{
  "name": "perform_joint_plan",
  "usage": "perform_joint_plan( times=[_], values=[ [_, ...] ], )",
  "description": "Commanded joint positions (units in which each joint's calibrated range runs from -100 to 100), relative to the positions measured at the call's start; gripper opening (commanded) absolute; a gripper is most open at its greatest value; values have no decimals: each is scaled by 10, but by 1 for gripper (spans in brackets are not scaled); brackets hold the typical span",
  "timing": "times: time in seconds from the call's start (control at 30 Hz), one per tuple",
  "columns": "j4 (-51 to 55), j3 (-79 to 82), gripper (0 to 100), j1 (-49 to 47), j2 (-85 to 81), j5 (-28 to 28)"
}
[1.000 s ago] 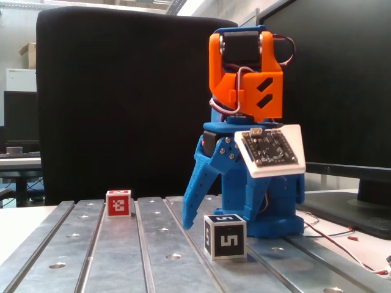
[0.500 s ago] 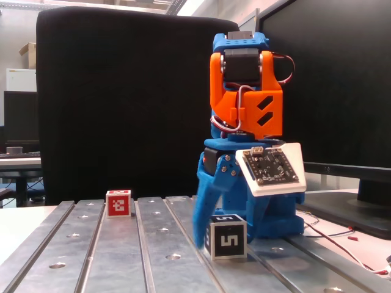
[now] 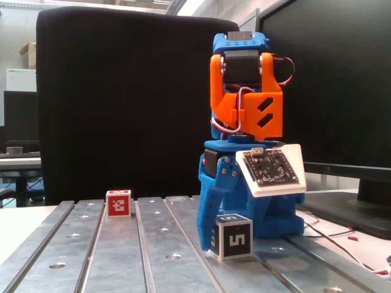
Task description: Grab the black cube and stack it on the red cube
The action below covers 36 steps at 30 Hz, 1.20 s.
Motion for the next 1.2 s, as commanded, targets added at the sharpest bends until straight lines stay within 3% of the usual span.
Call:
perform_joint_plan(
  times=[0.0,0.37,0.77,1.17],
  values=[
    [-3,-1,22,-1,-5,-3],
    [-3,-6,15,3,-5,-2],
    [-1,-20,15,6,-5,1],
    [127,-152,15,39,1,4]
  ],
)
